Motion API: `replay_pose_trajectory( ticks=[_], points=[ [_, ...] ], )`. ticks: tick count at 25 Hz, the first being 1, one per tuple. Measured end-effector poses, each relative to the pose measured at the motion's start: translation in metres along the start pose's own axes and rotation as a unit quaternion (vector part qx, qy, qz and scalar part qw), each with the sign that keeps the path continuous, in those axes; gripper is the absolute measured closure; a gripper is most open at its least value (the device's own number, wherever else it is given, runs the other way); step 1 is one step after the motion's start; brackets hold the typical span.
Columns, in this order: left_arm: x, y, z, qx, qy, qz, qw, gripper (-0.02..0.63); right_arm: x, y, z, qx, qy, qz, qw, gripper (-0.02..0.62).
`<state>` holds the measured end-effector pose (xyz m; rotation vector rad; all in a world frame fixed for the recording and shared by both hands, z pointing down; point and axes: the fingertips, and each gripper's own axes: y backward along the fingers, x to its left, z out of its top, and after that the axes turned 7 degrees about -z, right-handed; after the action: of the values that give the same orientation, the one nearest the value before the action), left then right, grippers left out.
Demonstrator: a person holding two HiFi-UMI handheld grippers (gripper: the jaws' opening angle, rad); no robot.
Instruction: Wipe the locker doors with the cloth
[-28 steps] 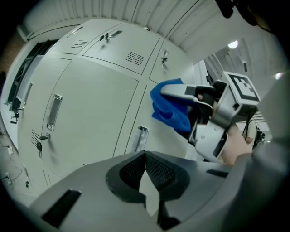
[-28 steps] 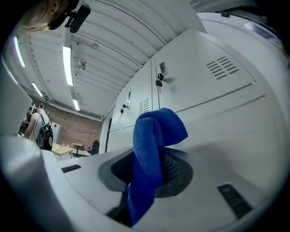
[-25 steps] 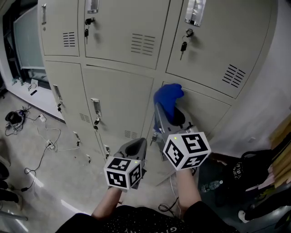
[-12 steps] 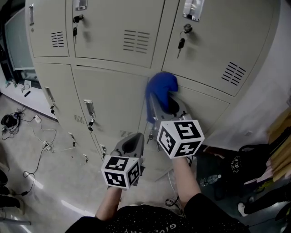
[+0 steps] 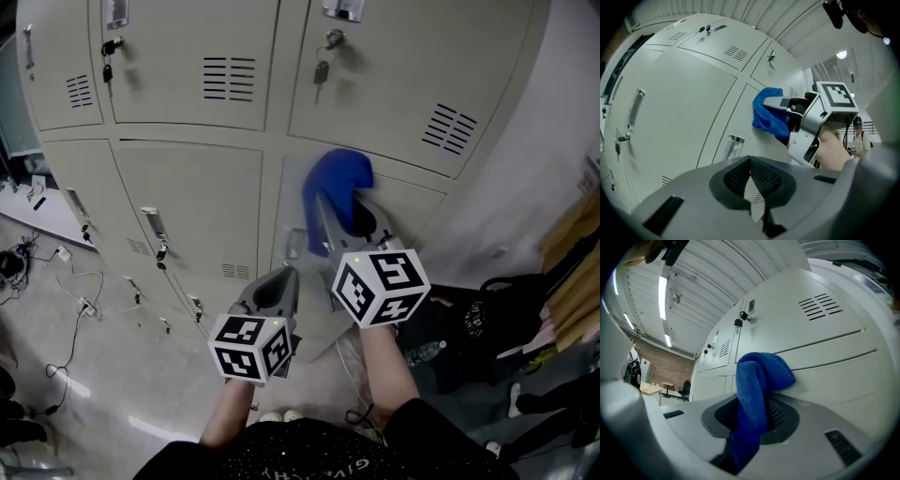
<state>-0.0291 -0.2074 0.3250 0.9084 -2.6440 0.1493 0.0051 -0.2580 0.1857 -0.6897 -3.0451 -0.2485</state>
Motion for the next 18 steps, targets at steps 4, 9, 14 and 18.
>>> replay_pose_trajectory(
  ticks=[4, 9, 14, 18],
  points=[
    [-0.027, -0.021, -0.014, 0.02, -0.007, -0.031, 0.9993, 0.597, -0.038, 0.023, -0.002, 0.003, 0.002, -0.039, 0.999, 0.502],
    [-0.065, -0.049, -0.028, 0.038, -0.007, -0.077, 0.9963, 0.597, -0.092, 0.055, -0.002, 0.008, -0.006, -0.093, 0.996, 0.502],
    [-0.1, -0.07, -0.042, 0.06, -0.022, -0.111, 0.9918, 0.597, -0.135, 0.082, -0.002, 0.015, -0.004, -0.137, 0.99, 0.502],
    [-0.116, -0.078, -0.048, 0.071, -0.026, -0.129, 0.9888, 0.597, -0.154, 0.094, -0.002, 0.019, -0.008, -0.155, 0.988, 0.502]
  ],
)
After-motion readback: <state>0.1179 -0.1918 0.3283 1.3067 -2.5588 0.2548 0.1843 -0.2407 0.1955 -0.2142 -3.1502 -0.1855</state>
